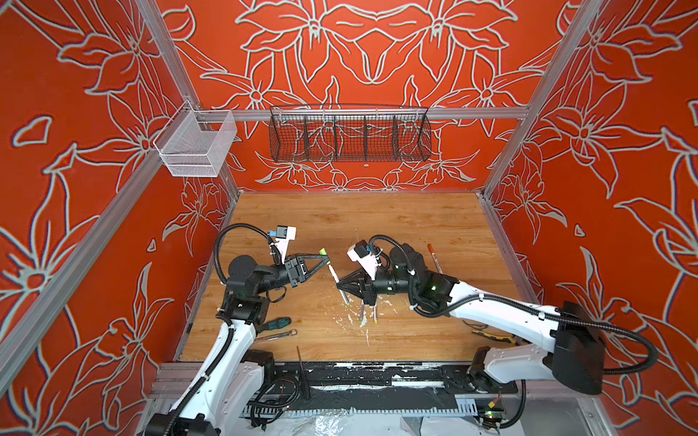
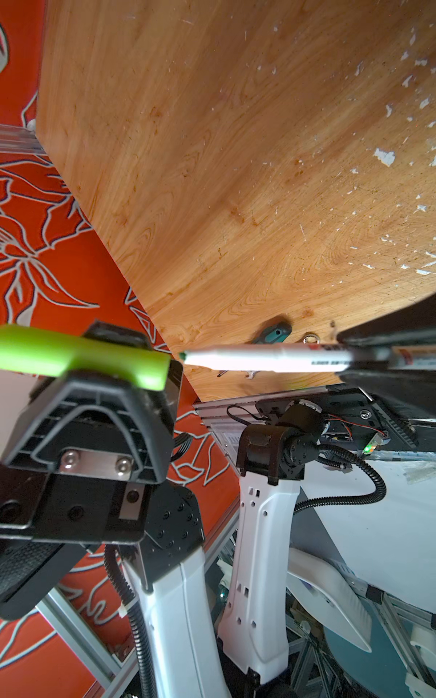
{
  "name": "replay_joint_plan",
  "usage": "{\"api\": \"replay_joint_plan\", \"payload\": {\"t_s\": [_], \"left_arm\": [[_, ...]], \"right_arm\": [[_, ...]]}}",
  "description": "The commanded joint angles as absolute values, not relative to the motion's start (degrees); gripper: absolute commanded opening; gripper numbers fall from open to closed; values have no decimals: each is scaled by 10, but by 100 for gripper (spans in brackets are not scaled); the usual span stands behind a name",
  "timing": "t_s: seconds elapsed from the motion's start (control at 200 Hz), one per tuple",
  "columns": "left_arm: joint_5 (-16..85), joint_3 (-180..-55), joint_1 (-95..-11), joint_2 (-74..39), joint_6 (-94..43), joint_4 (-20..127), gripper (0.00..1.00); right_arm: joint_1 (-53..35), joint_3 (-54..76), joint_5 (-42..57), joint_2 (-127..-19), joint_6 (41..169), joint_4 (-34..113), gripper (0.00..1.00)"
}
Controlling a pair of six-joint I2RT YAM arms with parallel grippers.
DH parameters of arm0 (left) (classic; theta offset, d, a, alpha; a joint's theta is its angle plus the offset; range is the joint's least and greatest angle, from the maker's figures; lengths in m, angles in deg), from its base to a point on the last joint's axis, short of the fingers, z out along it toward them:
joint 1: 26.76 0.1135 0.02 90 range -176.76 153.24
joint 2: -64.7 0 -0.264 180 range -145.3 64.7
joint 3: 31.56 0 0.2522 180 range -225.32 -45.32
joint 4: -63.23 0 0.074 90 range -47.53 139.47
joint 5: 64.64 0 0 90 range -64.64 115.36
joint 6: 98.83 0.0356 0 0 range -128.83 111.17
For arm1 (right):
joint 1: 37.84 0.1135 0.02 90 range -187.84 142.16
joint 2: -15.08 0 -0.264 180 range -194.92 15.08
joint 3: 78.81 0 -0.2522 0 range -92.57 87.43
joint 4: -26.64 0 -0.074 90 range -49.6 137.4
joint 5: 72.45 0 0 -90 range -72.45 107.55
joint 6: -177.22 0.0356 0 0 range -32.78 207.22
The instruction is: Insert the pens into the pen caps
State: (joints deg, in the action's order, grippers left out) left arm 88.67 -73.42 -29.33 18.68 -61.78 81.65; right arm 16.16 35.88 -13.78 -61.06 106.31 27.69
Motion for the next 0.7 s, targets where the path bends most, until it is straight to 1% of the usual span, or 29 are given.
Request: {"api": "replay_joint_plan", "payload": {"t_s": [0.0, 0.37, 0.696], "left_arm": [[896, -737, -289, 191, -608, 822, 0], [893, -735, -294, 192, -603, 813, 0], [862, -736, -295, 201, -582, 794, 0]], "right_arm": [[162, 361, -128, -599, 1054, 264, 0], [162, 353, -127, -601, 1053, 262, 0], [162, 352, -133, -606, 1055, 273, 0]]}}
